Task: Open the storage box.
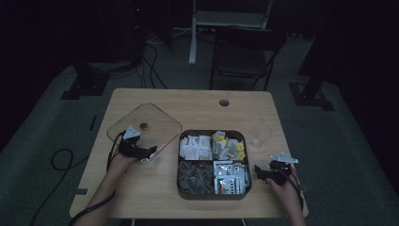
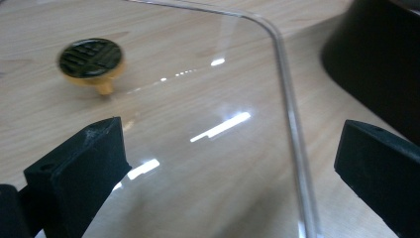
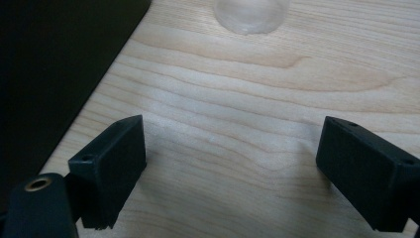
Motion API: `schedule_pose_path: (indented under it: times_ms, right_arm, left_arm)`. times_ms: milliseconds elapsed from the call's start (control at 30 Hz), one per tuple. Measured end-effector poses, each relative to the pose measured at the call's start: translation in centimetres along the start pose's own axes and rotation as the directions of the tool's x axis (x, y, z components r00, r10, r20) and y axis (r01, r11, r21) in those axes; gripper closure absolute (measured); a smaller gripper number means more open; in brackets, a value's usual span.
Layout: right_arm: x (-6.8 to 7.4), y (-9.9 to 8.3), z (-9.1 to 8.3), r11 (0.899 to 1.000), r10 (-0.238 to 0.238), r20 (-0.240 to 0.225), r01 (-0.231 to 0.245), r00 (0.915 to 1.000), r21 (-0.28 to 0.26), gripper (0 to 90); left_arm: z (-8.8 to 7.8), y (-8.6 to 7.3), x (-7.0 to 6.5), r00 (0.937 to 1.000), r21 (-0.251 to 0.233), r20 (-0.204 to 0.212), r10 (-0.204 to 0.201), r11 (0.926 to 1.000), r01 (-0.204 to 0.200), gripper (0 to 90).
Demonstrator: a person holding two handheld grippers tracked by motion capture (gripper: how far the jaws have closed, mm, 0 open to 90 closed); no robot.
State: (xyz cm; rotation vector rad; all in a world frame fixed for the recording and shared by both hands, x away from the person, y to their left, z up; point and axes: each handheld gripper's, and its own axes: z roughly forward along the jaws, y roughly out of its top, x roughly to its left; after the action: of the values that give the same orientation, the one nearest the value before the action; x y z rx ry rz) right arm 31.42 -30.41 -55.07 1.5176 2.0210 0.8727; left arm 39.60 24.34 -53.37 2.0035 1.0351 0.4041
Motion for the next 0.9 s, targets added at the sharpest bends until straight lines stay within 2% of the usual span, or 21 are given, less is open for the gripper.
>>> schedule_pose_path:
  times_ms: [133,333,367,533,567,600,667,733,800,900]
  right_arm:
    - [0.0,0.0,0.0,1.000,0.000,0.000,0.000,1.0000,0.000,11.6]
    - [0.0,0.0,0.0,1.000,0.000,0.000,0.000,1.0000,0.000,11.5]
    - [0.0,0.0,0.0,1.000,0.000,0.000,0.000,1.0000,0.000,11.6]
    - [0.0,0.0,0.0,1.000,0.000,0.000,0.000,1.0000,0.000,11.6]
    - [0.0,0.0,0.0,1.000,0.000,0.000,0.000,1.0000,0.000,11.6]
    - [0.0,0.0,0.0,1.000,0.000,0.000,0.000,1.0000,0.000,11.6]
    - [0.0,0.0,0.0,1.000,0.000,0.000,0.000,1.0000,0.000,11.5]
    - [0.0,0.0,0.0,1.000,0.000,0.000,0.000,1.0000,0.000,11.5]
    - [0.0,0.0,0.0,1.000,0.000,0.000,0.000,1.0000,0.000,11.5]
    - [0.0,0.0,0.0,1.000,0.000,0.000,0.000,1.0000,0.000,11.5]
  left_arm:
    - [-0.4,-0.4,-1.1,0.9988,0.001,0.036,0.033,0.9994,-0.033,0.4]
    - [-1.1,-0.7,-2.3,0.9961,-0.017,0.060,0.066,0.9978,-0.065,0.4]
    - [-1.3,-0.8,-2.7,0.9937,-0.021,0.074,0.084,0.9964,-0.083,0.4]
    - [-1.5,-1.0,-4.1,0.9836,-0.022,0.130,0.125,0.9921,-0.123,0.4]
    - [-1.5,-1.0,-4.1,0.9836,-0.022,0.130,0.125,0.9921,-0.123,0.4]
    - [-1.4,-1.3,-4.7,0.9792,-0.024,0.145,0.141,0.9900,-0.139,0.4]
    - [-1.4,-1.7,-5.3,0.9765,-0.036,0.146,0.159,0.9873,-0.155,0.4]
    - [-1.4,-1.8,-5.6,0.9749,-0.041,0.154,0.161,0.9868,-0.157,0.4]
    - [-1.4,-2.2,-6.6,0.9664,-0.036,0.172,0.191,0.9816,-0.188,0.4]
    - [-1.5,-2.3,-7.3,0.9596,-0.036,0.191,0.206,0.9785,-0.203,0.4]
